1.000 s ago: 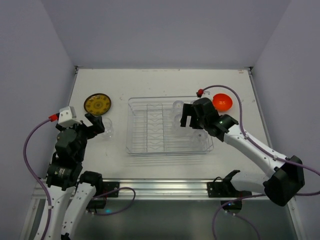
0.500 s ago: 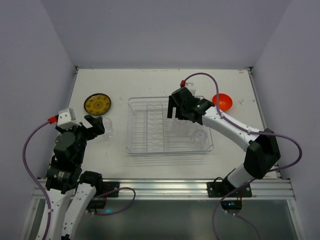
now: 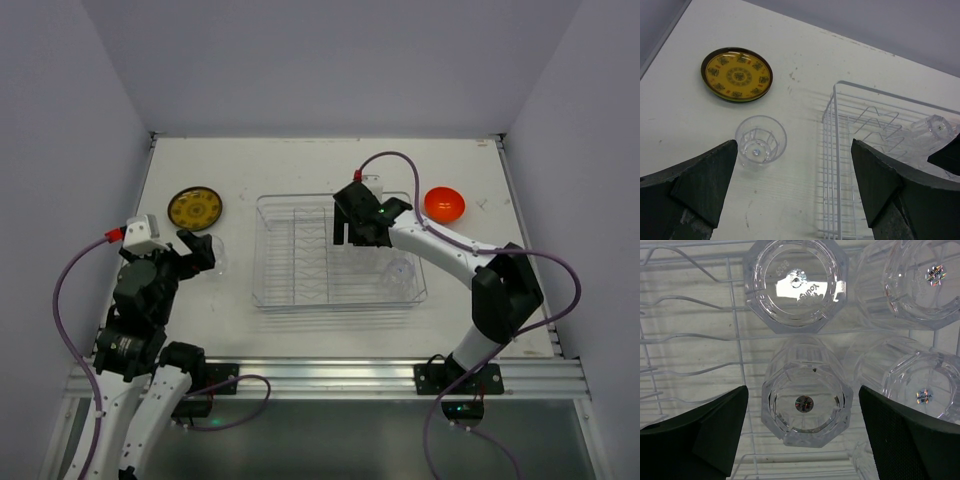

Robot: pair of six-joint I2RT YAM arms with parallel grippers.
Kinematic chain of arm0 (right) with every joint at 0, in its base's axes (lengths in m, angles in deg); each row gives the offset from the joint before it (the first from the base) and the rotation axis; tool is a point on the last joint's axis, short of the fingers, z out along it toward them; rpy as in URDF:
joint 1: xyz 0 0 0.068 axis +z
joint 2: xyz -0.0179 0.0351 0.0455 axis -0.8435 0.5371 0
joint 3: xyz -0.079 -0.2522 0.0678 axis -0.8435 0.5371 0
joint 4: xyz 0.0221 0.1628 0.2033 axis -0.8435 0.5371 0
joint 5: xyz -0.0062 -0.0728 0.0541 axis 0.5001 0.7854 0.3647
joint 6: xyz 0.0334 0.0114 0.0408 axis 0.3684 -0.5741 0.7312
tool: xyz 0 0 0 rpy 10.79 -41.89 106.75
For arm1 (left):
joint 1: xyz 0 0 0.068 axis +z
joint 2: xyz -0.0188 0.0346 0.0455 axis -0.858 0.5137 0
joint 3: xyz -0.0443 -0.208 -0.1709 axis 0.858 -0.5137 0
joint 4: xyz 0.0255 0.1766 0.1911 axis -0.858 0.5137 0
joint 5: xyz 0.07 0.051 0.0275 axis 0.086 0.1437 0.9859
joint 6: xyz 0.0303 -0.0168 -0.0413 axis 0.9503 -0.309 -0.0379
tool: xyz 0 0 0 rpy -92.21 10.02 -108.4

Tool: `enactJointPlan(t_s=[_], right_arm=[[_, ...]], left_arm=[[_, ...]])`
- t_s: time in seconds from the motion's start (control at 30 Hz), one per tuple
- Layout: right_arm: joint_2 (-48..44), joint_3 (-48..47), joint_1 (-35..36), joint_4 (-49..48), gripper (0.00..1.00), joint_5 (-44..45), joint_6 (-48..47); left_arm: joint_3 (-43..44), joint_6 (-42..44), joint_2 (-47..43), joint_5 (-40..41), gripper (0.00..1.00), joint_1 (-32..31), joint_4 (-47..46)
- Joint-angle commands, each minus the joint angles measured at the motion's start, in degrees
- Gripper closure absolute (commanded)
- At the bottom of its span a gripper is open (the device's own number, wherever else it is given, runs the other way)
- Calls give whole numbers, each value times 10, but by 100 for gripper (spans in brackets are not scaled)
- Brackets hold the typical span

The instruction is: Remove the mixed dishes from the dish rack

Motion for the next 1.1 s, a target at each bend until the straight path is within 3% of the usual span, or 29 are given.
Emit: enactJointPlan(t_s=[0.0, 0.23, 0.57, 0.67, 0.7, 0.9, 1.07], right_arm=[[7, -19, 3, 9, 7, 33, 14], [14, 1, 4, -14, 19, 16, 12], [18, 31, 8, -28, 23, 16, 21], [12, 41, 8, -39, 34, 10, 17], [10, 42, 8, -39, 43, 9, 14], [-25, 50, 11, -46, 71, 3, 10], [-121, 68, 16, -60, 84, -20, 1]], left_arm=[[-3, 1, 12, -13, 0, -6, -22], [-3, 4, 17, -19, 0, -7, -23], [-3, 1, 19, -7, 0, -18, -20], [-3, -2, 21, 1, 0, -28, -17], [-3, -3, 22, 1, 0, -28, -17], [-2, -4, 33, 4, 0, -28, -16], [2, 5, 39, -19, 0, -28, -19]])
